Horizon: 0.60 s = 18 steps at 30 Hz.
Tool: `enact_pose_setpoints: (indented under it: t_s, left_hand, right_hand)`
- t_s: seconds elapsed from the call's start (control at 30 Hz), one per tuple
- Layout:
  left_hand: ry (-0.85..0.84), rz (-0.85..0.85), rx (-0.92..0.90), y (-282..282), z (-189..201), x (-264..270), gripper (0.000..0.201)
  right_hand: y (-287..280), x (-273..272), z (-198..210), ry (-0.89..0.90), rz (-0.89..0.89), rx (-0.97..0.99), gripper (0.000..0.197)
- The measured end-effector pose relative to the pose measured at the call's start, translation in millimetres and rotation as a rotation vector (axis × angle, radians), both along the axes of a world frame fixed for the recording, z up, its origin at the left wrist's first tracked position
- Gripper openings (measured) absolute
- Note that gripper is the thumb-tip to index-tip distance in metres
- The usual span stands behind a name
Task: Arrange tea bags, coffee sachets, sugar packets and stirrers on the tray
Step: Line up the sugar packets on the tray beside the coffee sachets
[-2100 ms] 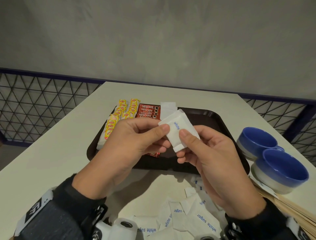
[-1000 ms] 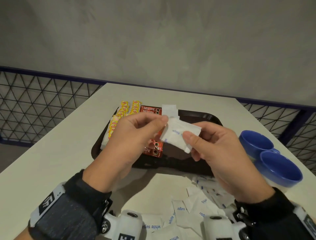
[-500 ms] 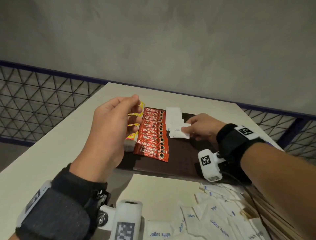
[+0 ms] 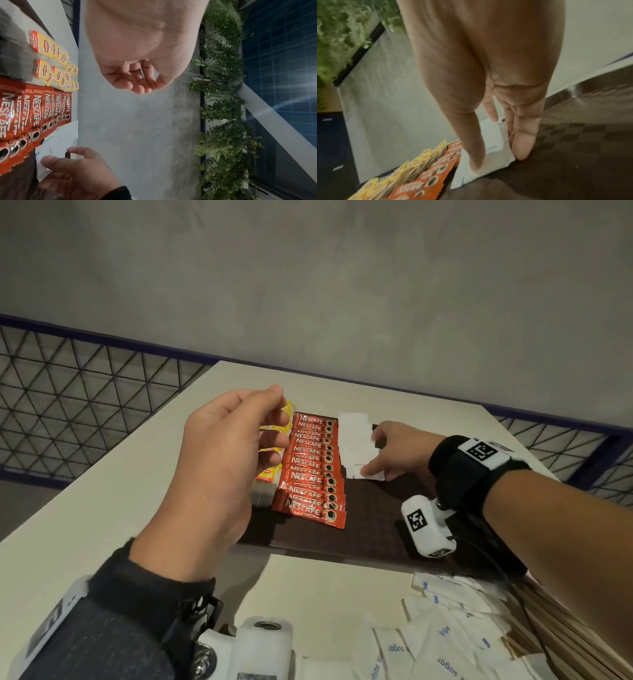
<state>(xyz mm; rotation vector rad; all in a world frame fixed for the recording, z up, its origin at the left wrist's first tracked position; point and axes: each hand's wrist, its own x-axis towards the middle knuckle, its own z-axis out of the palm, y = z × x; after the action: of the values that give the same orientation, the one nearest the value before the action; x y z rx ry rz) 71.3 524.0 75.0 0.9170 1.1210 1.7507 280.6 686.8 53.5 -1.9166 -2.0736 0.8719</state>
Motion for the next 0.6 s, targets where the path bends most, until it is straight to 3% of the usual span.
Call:
enact_pose_setpoints:
  t_s: [0.23,0.6]
  left_hand:
    - [0.014,0.003,0.008,-0.1,-0.3,1.3,0.024]
    - [0.018,0.011,0.005,1.0,-0.8,1.1,0.022]
  right_hand:
    - [0.8,-11.6,4.1,-0.162,0.065,0.057,0.082]
    - [2.1,-18.6,-1.2,-0.226,0.028,0.087,0.062]
